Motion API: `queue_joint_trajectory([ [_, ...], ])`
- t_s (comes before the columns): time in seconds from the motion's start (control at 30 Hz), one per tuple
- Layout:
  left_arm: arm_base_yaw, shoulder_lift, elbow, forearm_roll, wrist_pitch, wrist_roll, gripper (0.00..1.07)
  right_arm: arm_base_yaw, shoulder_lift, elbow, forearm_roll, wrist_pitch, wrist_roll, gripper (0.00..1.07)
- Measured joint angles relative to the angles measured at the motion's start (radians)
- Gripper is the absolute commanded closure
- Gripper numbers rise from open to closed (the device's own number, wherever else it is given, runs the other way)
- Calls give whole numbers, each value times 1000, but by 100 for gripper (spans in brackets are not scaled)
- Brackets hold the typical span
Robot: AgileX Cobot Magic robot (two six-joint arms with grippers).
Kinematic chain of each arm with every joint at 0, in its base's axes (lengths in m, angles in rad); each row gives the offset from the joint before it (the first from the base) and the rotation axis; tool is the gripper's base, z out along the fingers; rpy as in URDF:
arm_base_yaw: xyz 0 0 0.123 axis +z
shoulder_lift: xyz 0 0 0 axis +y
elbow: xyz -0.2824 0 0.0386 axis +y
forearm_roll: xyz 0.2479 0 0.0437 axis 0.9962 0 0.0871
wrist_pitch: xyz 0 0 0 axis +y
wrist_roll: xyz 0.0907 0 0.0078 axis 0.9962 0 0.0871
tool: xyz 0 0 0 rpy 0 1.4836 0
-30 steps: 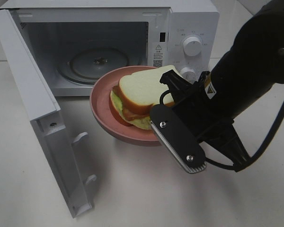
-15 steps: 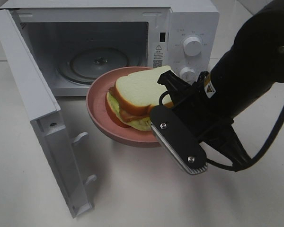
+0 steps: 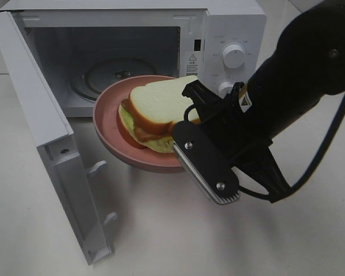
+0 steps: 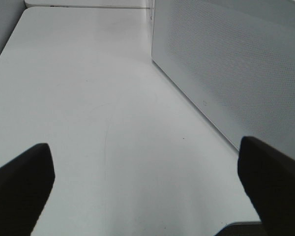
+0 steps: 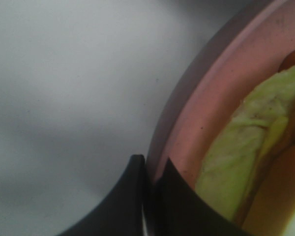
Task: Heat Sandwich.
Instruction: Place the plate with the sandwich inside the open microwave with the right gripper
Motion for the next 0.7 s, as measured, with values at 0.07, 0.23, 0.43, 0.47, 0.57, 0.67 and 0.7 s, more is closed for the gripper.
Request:
queue_joint_trajectory([
  [0.07, 0, 0, 0, 0, 0, 0, 10, 0, 26, -36, 15, -1, -4, 107],
  [0.23, 0, 0, 0, 0, 0, 0, 10, 0, 75, -101, 20, 11, -7, 107],
  [0.43, 0, 0, 0, 0, 0, 0, 10, 0, 122, -161, 36, 28, -15, 107],
  [0.47, 0, 0, 0, 0, 0, 0, 10, 0, 131, -172, 39, 32, -16, 107],
  [0.57, 0, 0, 0, 0, 0, 0, 10, 0, 164, -213, 44, 47, -20, 107],
  [0.67, 0, 0, 0, 0, 0, 0, 10, 0, 204, -258, 44, 63, -20, 107],
  [0.7, 0, 0, 0, 0, 0, 0, 10, 0, 214, -271, 44, 67, -20, 107],
])
